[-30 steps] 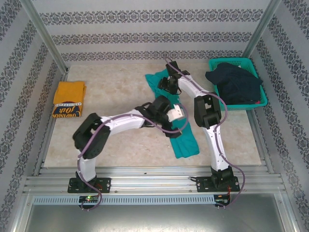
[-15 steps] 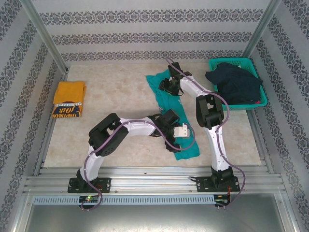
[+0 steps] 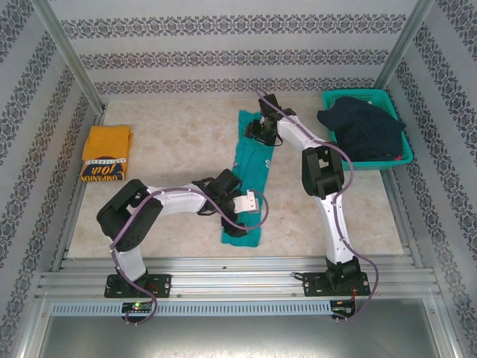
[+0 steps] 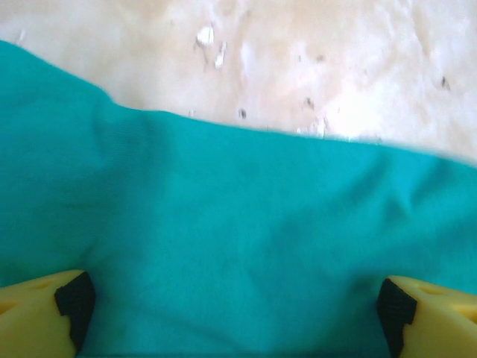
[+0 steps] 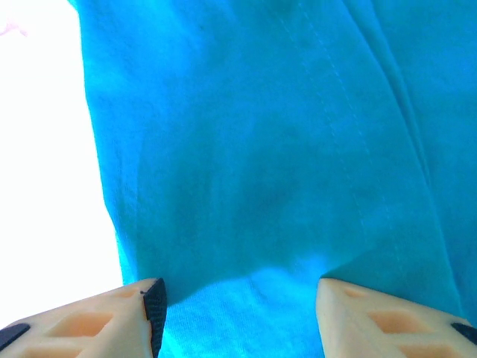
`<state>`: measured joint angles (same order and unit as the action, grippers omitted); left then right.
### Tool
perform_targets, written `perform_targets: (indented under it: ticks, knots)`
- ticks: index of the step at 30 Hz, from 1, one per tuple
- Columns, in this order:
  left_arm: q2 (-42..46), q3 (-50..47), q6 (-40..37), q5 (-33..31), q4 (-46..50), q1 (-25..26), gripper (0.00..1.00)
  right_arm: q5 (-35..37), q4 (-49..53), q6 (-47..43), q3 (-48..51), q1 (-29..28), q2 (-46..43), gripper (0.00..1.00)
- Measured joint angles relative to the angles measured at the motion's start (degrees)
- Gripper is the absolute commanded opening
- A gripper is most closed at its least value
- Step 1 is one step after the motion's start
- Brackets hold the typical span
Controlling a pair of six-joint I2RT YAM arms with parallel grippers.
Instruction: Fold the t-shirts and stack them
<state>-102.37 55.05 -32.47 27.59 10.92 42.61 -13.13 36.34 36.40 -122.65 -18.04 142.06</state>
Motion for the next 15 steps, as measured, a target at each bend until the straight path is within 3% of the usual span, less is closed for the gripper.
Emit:
perform_targets:
  ticks: [10, 15]
  knots:
    - [2.9, 0.5, 3.4, 1.3, 2.4, -0.2, 1.0, -0.4, 1.9, -3.9, -4.5, -0.2, 0.8, 0.63]
    - [7.7, 1.4, 10.6, 2.0, -0.5, -1.8, 1.0, -1.3, -2.1, -8.4, 8.1, -0.2, -9.0, 0.71]
